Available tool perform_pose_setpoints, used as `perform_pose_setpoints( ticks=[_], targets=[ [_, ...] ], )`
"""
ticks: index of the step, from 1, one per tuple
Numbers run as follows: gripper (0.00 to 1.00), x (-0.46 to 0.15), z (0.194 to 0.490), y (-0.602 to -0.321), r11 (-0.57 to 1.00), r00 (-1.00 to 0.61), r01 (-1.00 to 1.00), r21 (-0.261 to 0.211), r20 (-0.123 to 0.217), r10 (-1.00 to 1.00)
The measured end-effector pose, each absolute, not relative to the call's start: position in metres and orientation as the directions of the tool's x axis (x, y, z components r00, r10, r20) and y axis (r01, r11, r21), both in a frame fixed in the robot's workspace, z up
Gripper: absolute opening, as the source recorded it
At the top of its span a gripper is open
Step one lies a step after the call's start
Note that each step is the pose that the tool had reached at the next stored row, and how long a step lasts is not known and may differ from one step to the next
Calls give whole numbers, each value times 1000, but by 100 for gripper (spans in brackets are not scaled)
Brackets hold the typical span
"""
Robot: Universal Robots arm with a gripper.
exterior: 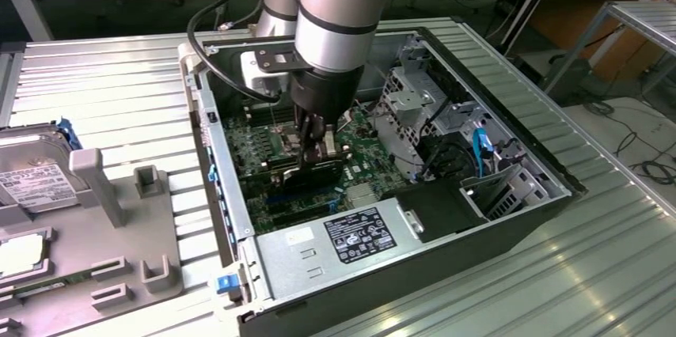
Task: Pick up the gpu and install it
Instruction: 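Press down on the gpu until it lock into place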
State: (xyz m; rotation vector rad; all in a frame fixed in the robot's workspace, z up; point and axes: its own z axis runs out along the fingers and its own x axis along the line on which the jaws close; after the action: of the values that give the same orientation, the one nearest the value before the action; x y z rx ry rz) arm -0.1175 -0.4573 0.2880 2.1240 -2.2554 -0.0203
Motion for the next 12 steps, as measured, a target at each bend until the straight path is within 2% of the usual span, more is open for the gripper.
perform_pose_setpoints(
  ticks=[12],
  targets=[
    [11, -132, 297, -457, 60, -60, -997, 40, 23, -998]
  ],
)
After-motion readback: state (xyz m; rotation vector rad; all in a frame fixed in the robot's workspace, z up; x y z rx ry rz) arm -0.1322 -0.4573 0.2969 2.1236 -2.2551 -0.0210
